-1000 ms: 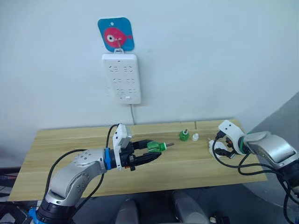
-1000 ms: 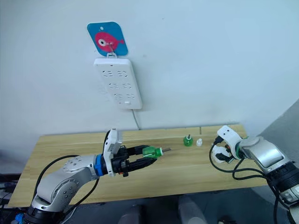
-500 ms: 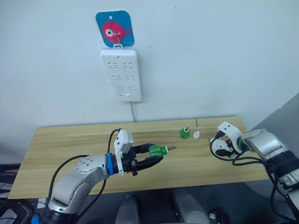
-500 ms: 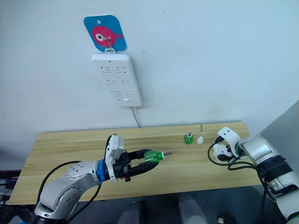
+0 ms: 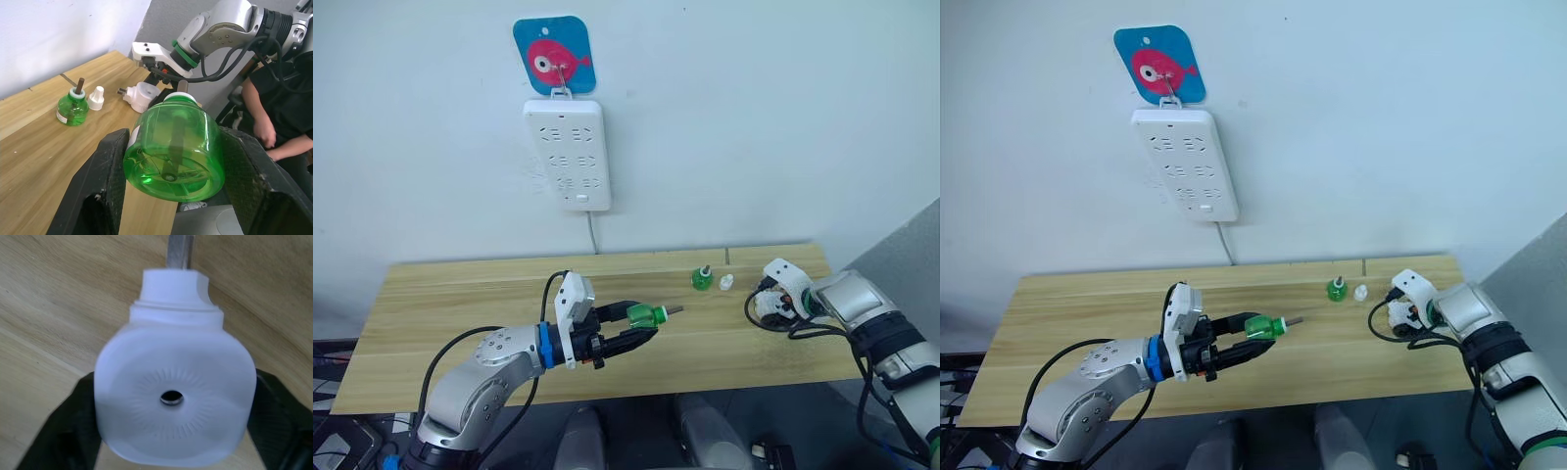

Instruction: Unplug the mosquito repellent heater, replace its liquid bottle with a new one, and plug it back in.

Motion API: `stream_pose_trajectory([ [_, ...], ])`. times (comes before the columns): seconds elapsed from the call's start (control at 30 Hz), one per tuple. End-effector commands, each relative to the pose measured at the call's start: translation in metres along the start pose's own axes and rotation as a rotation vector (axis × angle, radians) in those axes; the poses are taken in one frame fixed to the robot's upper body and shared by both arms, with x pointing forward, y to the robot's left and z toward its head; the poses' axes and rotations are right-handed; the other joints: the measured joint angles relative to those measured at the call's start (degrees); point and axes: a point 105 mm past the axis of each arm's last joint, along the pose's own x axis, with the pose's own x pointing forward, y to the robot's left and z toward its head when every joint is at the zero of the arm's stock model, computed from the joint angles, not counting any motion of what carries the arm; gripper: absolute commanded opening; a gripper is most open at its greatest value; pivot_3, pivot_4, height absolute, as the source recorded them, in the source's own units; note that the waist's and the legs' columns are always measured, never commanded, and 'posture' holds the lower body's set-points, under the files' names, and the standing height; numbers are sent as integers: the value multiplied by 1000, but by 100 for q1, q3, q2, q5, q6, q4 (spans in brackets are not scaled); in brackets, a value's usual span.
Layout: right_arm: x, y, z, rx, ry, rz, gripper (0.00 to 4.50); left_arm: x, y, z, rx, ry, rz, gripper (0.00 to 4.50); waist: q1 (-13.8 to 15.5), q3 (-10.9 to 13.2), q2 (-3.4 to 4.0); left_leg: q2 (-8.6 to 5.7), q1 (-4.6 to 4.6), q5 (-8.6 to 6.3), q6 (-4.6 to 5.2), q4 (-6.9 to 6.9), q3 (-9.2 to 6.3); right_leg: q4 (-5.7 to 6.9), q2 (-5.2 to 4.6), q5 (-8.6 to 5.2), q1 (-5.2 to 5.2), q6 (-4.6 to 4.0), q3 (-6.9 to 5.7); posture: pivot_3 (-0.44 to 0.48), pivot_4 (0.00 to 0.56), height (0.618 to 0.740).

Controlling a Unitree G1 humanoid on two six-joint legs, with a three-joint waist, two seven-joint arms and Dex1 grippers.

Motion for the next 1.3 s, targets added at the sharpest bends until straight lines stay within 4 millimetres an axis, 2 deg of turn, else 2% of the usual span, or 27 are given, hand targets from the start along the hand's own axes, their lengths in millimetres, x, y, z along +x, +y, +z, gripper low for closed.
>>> stream_pose_trajectory([
  [0.03,-7,-3,7,18,-33,-1,3009,2,-6,10,43,-30,-25,2404,2,0,0,-1,0,0,0,0,0,0,0,0,0,0,0,-77,225,740],
  [0.1,-11,-4,7,26,-47,2,3009,2,-5,11,46,-29,-26,2404,3,0,1,-1,0,0,0,0,0,0,0,0,-1,0,0,-81,218,740],
  [0.2,-29,-6,10,40,-107,16,3009,2,-3,14,53,-26,-29,2404,25,1,3,0,-1,0,0,-1,-2,1,-1,0,-2,0,-3,-88,209,740],
  [0.33,-75,0,22,55,-263,82,3009,1,0,23,51,-35,-50,2404,68,0,6,-1,-4,0,0,-1,-2,0,-2,0,-3,1,-5,-103,188,740],
  [0.4,-102,12,31,67,-380,169,3009,0,1,28,46,-40,-70,2404,87,-3,9,-1,-5,0,-1,-1,-2,1,-2,0,-4,1,-7,-117,177,740],
  [0.5,-127,25,39,97,-488,260,3009,-1,3,35,29,-52,-90,2404,79,-13,9,1,-4,0,-1,0,-9,1,-1,0,-1,1,-18,-136,156,740],
  [0.6,-184,64,59,125,-729,565,3009,0,1,58,4,-91,-162,2404,70,-16,10,0,-7,1,-1,5,-12,3,-1,0,-1,1,-23,-156,137,740],
  [0.63,-195,75,61,123,-767,641,3009,0,0,65,-1,-100,-181,2404,65,-17,11,0,-10,2,-2,7,-17,6,-1,1,-1,1,-29,-161,131,740],
  [0.83,-212,107,75,87,-897,852,3009,-2,-6,98,1,-118,-275,2404,-41,-100,-25,1,-27,2,-3,16,-51,6,-2,5,1,-7,-70,-165,105,740],
  [0.97,-214,117,82,98,-925,916,3009,-2,-8,113,5,-132,-294,2404,-95,-145,-15,-4,-43,2,-3,21,-55,5,-6,14,-5,-23,-73,-156,93,740],
  [1.3,-213,127,92,128,-930,938,3009,-2,-3,109,94,-59,-246,2404,-151,-248,1,-3,-44,2,-2,25,-59,9,-4,13,-6,-21,-75,-130,76,740],
])
